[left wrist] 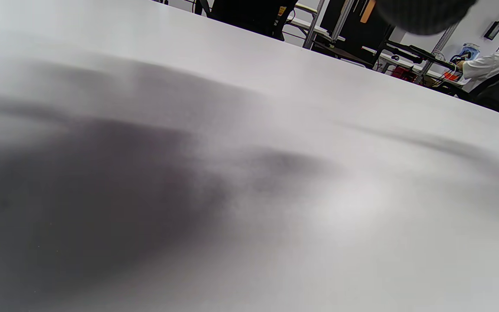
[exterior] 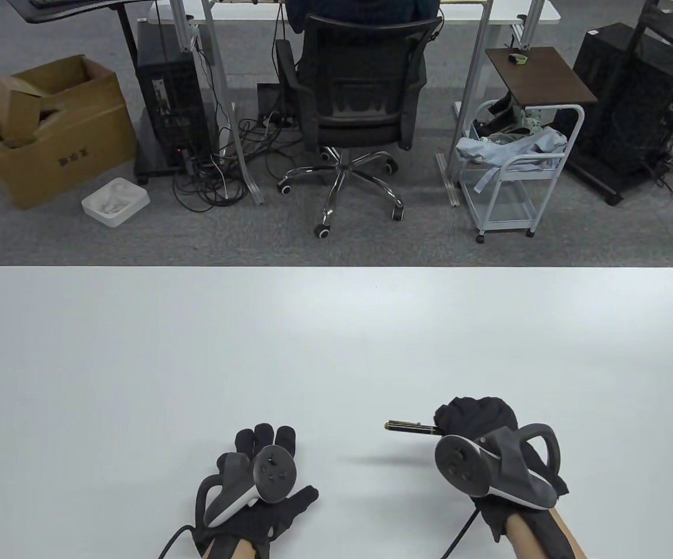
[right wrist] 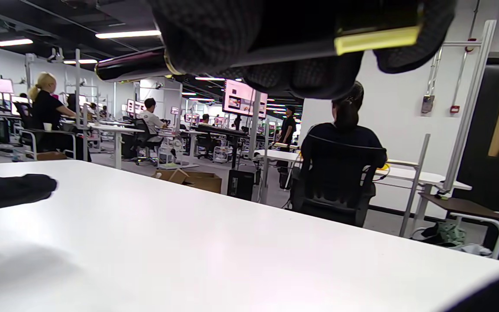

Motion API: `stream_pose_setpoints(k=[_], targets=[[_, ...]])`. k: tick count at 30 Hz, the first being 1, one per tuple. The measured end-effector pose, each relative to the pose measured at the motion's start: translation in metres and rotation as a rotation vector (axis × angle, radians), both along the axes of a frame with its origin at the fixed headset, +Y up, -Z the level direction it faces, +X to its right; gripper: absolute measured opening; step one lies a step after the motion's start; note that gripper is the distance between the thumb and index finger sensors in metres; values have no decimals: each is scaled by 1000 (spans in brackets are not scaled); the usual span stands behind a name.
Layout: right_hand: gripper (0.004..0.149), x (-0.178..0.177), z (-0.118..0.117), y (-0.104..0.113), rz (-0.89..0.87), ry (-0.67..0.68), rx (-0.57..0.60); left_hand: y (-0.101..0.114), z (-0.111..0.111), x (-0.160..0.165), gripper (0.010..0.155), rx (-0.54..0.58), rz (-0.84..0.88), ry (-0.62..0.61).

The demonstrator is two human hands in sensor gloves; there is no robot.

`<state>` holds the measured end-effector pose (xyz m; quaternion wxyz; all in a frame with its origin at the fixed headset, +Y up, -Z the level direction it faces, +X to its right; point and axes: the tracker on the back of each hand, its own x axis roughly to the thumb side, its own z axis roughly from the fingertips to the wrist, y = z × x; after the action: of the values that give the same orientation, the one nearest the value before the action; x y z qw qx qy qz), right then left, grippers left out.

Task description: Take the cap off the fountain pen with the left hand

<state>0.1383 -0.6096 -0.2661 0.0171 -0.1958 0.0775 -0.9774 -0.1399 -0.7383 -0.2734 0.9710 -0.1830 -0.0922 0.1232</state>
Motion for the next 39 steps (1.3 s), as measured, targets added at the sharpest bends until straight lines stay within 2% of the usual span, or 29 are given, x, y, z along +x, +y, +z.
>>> stream_pose_setpoints(k=[7,11,13,21,22,25,30,33,35,39], targets=[[47,-29,13,-40,-55,85,-70,-1,0,6,92,-7,3,-22],[46,-34,12,-82,-139,101,-159,-1,0,8,92,-22,3,-24],[46,-37,10,-95,-84,94,-224,-1,-1,7,91,-25,-5,-19],[46,-36,15,-99,-75,92,-211,9,2,-1,91,-2,54,-12],[46,-36,15,-99,-76,93,-213,17,3,-2,93,30,90,-19],[46,-37,17,-100,-74,93,-222,40,10,-10,94,227,196,-10],[46,-42,20,-100,-58,113,-229,59,23,-1,89,346,289,-42],[46,-46,22,-101,-46,126,-231,59,30,21,75,443,242,-97],[46,-48,23,-102,-37,133,-240,55,35,38,65,459,155,-149],[46,-50,25,-105,-32,150,-252,36,38,69,55,344,15,-271]])
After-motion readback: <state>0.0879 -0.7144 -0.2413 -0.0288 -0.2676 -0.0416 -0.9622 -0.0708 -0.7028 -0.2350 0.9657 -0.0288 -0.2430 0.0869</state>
